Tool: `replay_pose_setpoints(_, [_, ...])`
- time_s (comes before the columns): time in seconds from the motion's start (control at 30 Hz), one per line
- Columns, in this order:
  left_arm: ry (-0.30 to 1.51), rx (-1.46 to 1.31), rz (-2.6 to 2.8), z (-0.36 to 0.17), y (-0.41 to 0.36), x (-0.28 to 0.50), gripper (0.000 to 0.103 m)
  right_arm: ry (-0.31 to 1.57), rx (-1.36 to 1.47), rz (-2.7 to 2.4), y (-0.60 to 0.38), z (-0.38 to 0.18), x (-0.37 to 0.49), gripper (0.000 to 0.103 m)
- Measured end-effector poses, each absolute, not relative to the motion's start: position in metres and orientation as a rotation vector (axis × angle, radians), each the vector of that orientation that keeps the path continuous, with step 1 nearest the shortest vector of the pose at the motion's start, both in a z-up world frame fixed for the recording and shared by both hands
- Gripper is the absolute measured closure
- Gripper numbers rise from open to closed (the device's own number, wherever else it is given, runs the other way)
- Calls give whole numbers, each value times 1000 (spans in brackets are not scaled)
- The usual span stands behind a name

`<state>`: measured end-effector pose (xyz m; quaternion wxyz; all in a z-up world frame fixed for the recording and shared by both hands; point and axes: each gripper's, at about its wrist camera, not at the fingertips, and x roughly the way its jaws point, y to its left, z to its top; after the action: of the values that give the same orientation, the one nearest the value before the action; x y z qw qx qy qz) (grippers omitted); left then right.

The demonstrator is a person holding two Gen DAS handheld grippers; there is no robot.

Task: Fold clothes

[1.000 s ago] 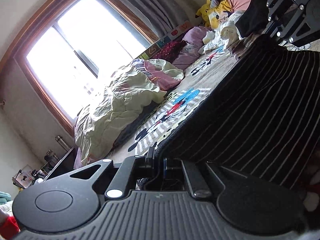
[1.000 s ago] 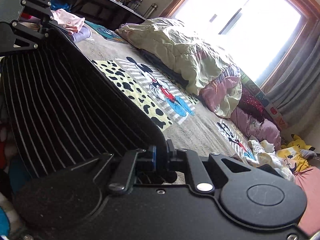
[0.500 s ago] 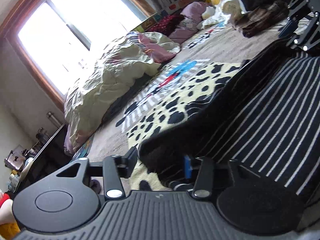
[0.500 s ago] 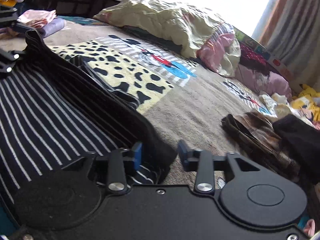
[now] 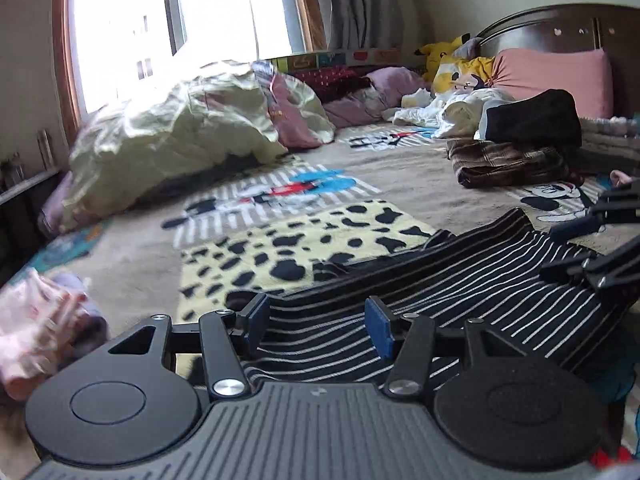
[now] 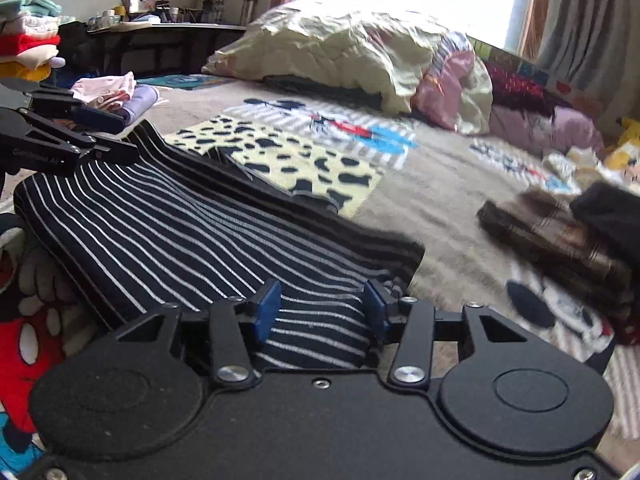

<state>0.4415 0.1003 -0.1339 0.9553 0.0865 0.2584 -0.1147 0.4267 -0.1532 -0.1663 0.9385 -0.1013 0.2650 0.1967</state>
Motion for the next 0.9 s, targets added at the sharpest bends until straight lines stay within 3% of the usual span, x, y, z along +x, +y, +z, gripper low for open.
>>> replay_pose_setpoints(0.1, [618, -35, -289, -158, 131, 465, 40, 549, -19, 404, -171, -180, 430, 56])
replay_pose_setpoints(0.27, [615, -227, -334, -155, 159, 477, 39, 569, 3, 404, -172, -177, 432, 56])
replay_pose_setpoints(0.5, [524, -364, -227, -106, 194, 430, 37, 577, 308, 312, -211, -167, 413, 52])
replay_pose_setpoints(0.63, [587, -514, -226, -116, 204, 403, 36, 634, 598, 292, -241, -178, 406, 51])
replay_pose_setpoints(0.73, [658, -616, -234, -131, 200, 386, 36, 689, 650, 312, -243, -183, 401, 48])
replay_pose_setpoints(0.8, [688, -613, -224, -139, 191, 380, 39, 738, 677, 326, -240, -191, 401, 48])
replay_pose_setpoints(0.83, [693, -593, -199, -143, 186, 378, 52, 756, 688, 329, -239, -195, 401, 50])
replay_pose_setpoints(0.87, [691, -568, -141, -147, 184, 377, 76, 748, 680, 325, -238, -196, 400, 56])
replay_pose_setpoints(0.9, [679, -593, -100, -152, 190, 374, 77, 743, 686, 312, -239, -197, 399, 59])
